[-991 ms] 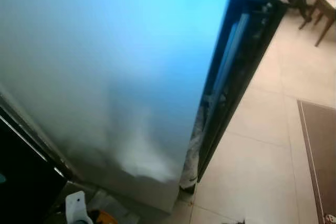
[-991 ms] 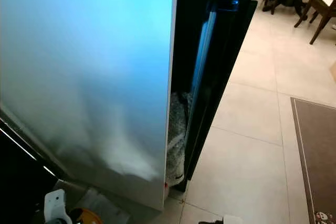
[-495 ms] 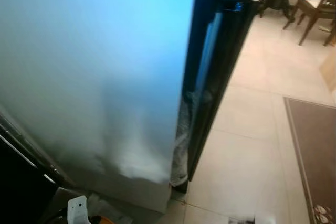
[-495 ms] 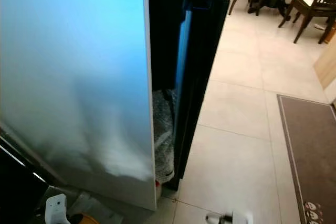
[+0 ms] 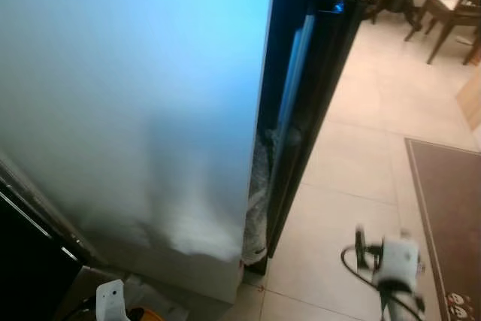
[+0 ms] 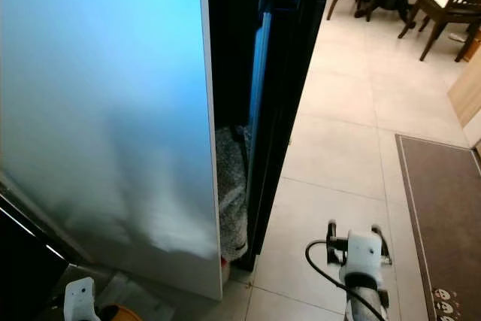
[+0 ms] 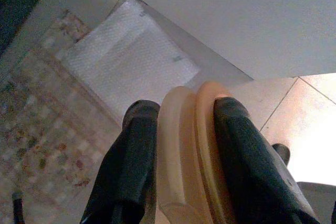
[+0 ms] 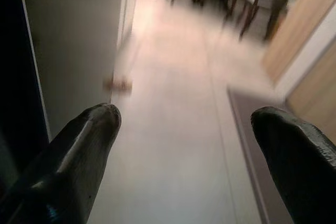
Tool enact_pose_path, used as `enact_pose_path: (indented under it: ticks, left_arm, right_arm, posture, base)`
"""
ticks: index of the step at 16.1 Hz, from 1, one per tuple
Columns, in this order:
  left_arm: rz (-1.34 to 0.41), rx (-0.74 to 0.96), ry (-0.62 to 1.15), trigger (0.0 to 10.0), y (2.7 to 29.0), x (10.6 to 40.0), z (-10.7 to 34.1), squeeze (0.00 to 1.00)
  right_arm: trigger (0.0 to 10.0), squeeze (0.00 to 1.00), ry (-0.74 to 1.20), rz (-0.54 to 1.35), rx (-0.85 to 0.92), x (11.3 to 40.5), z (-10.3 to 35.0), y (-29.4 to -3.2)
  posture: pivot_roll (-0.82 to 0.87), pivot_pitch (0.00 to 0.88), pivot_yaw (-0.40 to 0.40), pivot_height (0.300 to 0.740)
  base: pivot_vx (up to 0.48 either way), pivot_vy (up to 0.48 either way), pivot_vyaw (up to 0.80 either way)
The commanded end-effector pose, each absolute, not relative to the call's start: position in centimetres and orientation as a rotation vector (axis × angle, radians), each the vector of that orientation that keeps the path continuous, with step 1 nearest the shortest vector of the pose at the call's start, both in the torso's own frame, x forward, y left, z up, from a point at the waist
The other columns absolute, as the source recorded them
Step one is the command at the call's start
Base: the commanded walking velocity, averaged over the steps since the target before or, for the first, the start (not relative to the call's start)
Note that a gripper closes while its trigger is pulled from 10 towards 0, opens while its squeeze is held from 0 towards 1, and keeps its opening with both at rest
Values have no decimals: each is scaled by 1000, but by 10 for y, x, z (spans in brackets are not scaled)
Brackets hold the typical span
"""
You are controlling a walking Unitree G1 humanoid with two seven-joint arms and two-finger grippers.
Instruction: Restocking fridge
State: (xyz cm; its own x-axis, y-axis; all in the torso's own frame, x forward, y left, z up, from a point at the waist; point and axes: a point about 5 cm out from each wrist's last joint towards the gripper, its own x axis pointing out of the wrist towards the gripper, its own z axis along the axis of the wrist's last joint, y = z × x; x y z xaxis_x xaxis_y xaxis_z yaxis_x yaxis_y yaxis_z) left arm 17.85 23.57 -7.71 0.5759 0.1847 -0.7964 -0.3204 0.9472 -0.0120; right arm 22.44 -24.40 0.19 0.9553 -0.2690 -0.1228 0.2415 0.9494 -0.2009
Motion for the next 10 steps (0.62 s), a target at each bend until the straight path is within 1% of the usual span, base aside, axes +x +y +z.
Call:
enact_pose_path:
  ticks: [1, 3, 5, 6, 8, 10]
  left_arm:
    - [302, -157, 944, 10000, 237, 170, -81, 0]
    - [303, -157, 943, 10000, 237, 169, -81, 0]
    - [303, -154, 945, 10000, 238, 168, -82, 0]
    - [304, -153, 944, 10000, 238, 167, -82, 0]
    - [302, -152, 943, 10000, 238, 167, -82, 0]
    - [306, -157, 935, 10000, 239, 169, -81, 0]
  right_arm:
    - [10000, 0, 111, -245, -183, 227, 8, -241]
    - [10000, 0, 32, -119, -244, 228, 22, -219]
    - [10000, 0, -22, -68, -215, 233, 34, -203]
    - [10000, 0, -54, -24, -201, 241, 45, -194]
    - [10000, 0, -91, 26, -185, 255, 58, -184]
    - [10000, 0, -116, 102, -167, 277, 76, -167]
  posture:
    - [-110, 0, -16, 740]
    - [-120, 0, -10, 740]
    - [-121, 0, -10, 740]
    - [-126, 0, -7, 740]
    - [-122, 0, -9, 740]
    - [-118, 0, -12, 740]
  base:
    - [0, 0, 0]
    - [0, 0, 0]
    - [0, 0, 0]
    - [0, 0, 0]
    - [0, 0, 0]
    - [0, 0, 0]
